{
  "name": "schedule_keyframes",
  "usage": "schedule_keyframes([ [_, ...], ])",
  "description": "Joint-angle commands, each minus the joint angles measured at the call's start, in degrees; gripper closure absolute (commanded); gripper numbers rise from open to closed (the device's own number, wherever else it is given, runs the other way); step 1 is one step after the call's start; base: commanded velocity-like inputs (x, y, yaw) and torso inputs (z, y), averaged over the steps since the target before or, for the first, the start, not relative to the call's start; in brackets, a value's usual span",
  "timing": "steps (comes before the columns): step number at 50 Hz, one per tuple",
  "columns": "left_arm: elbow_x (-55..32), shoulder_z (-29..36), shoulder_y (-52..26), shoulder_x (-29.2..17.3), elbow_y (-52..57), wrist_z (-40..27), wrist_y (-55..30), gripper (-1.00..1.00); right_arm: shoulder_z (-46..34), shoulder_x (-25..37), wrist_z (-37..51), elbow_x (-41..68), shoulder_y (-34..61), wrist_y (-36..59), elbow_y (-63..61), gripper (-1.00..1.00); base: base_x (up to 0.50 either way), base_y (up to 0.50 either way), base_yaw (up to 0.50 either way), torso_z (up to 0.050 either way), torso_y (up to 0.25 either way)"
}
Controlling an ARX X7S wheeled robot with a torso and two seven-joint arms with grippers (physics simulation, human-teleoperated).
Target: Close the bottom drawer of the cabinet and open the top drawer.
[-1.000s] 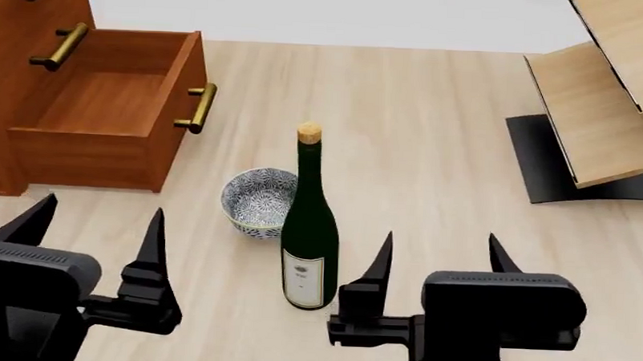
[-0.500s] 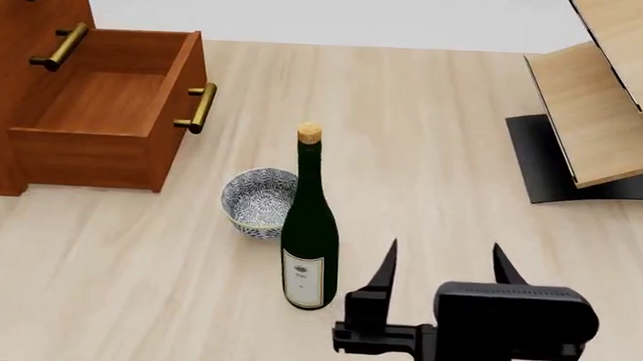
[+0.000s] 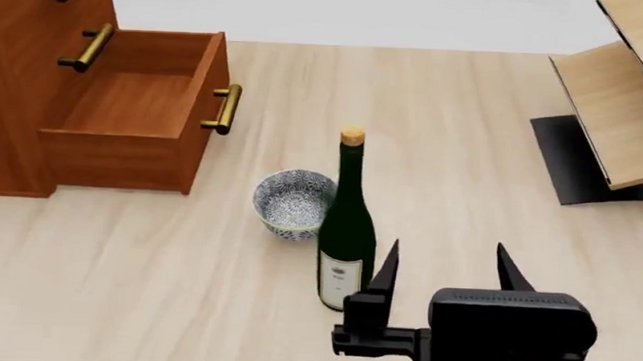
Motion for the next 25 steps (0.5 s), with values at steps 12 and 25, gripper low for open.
schedule_keyframes([
  [12, 1.4, 2.5, 2.2, -2.0, -0.5, -1.0, 2.7, -1.0, -2.3, 1.1, 0.8, -0.1, -0.5, -0.9, 0.0, -1.0, 0.0, 0.28, 0.0, 0.0, 0.0],
  [25, 1.4, 3.5, 2.9, -2.6, -0.6, -1.5, 3.3, -1.0, -3.8, 1.9, 0.2, 0.4, -0.6, -1.7, 0.4, -1.0, 0.0, 0.3, 0.0, 0.0, 0.0],
])
